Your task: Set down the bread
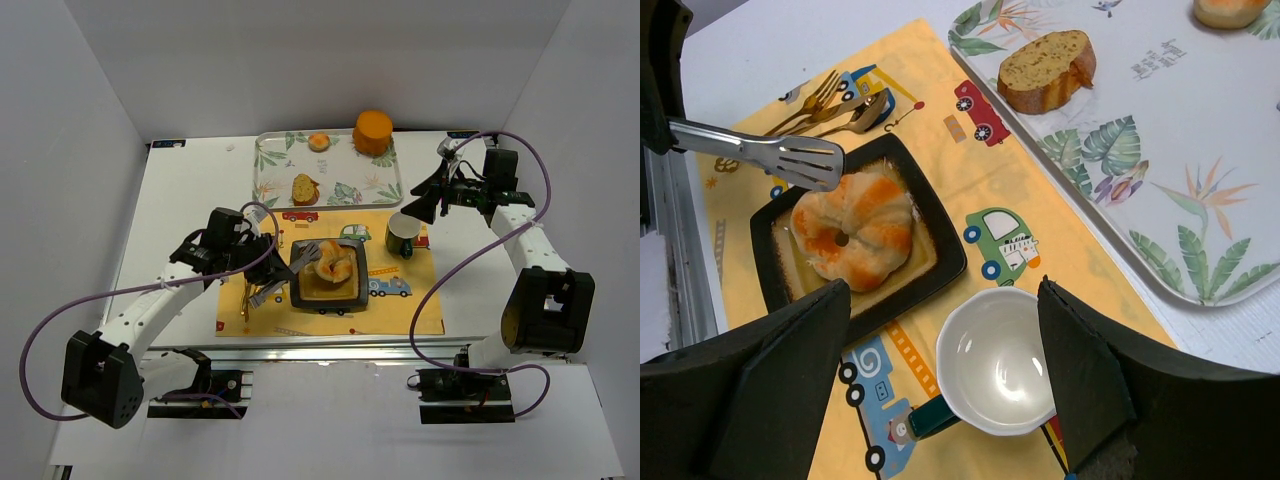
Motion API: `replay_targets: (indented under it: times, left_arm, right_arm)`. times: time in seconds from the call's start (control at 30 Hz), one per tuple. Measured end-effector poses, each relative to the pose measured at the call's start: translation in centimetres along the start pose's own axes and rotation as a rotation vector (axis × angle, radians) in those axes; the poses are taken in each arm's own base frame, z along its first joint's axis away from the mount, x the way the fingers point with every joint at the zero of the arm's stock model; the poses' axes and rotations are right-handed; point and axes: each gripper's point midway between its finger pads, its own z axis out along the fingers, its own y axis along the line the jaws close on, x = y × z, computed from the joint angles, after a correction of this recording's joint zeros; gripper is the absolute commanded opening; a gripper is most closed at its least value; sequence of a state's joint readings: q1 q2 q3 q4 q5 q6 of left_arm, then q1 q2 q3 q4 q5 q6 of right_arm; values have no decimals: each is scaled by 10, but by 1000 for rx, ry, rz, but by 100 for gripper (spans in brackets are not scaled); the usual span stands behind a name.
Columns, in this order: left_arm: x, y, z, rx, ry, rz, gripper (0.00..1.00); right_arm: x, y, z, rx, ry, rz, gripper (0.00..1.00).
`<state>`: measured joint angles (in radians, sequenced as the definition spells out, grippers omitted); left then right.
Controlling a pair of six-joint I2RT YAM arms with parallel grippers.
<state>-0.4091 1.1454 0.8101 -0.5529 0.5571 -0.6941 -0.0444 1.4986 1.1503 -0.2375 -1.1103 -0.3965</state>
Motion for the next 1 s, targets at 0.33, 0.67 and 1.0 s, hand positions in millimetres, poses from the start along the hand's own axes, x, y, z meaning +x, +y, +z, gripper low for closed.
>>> replay_targets:
  times: [0.33, 0.67, 1.0]
  left_arm:
    - [-1, 5, -1, -31, -6, 5, 46]
    - [-23, 2, -11, -99, -74, 45, 48]
    - [-88, 37, -42, -271, -282, 46, 11]
  right_arm:
    - [0, 0, 0, 0, 1, 1, 80]
    - [0, 1, 0, -4, -1, 2, 80]
    - [4, 6, 2, -25, 11, -25, 79]
